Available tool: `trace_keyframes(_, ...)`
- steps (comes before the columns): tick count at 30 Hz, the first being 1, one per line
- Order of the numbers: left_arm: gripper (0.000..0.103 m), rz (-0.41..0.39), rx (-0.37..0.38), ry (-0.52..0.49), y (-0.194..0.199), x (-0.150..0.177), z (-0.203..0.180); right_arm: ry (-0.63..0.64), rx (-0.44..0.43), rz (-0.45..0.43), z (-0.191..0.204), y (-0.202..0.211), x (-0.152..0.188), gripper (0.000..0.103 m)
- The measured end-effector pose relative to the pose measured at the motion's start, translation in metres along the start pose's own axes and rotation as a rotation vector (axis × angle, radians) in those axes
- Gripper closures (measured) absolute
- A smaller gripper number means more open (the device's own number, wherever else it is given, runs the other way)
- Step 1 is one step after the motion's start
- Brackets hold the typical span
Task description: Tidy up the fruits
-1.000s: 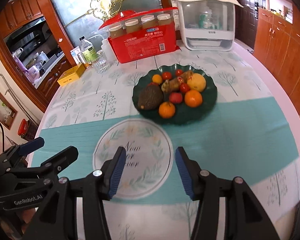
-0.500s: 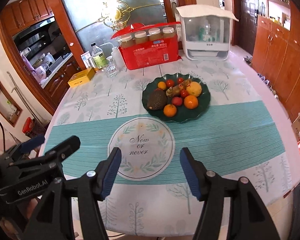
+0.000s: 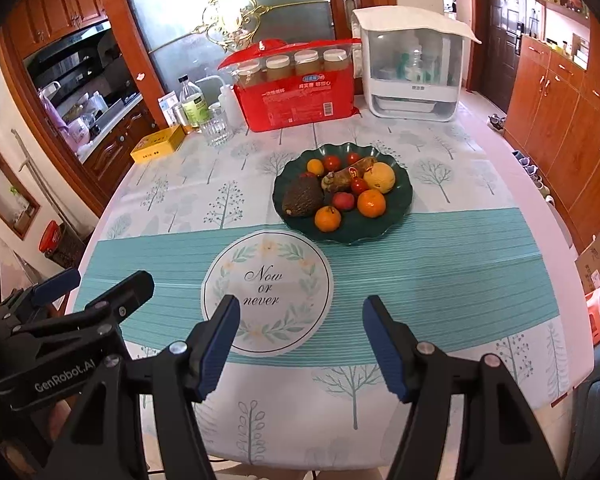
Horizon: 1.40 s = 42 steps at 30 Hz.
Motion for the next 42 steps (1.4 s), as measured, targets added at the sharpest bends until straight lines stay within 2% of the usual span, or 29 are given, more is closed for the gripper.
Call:
trace_keyframes(21, 0.001, 0.001, -0.027, -0.004, -0.011, -0.013, -0.002, 0.006, -0.008, 0.003, -0.007, -0.009, -0.018, 0.039)
trace_keyframes(42, 0.003, 0.045, -0.024, -0.014, -0.022, -0.005, -0.001, -0.003, -0.021, 0.017, -0.004, -0.021, -0.014, 0.039)
Point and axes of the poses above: each gripper's, at about its wrist camera, not at the fingertips, and y roughly against the way its jaws point, z to its left, x to its underside, the point moved 7 cm from there along -y, roughly the way its jaws point, and after that the axes turned 12 degrees about -x, right-handed, at the moved point
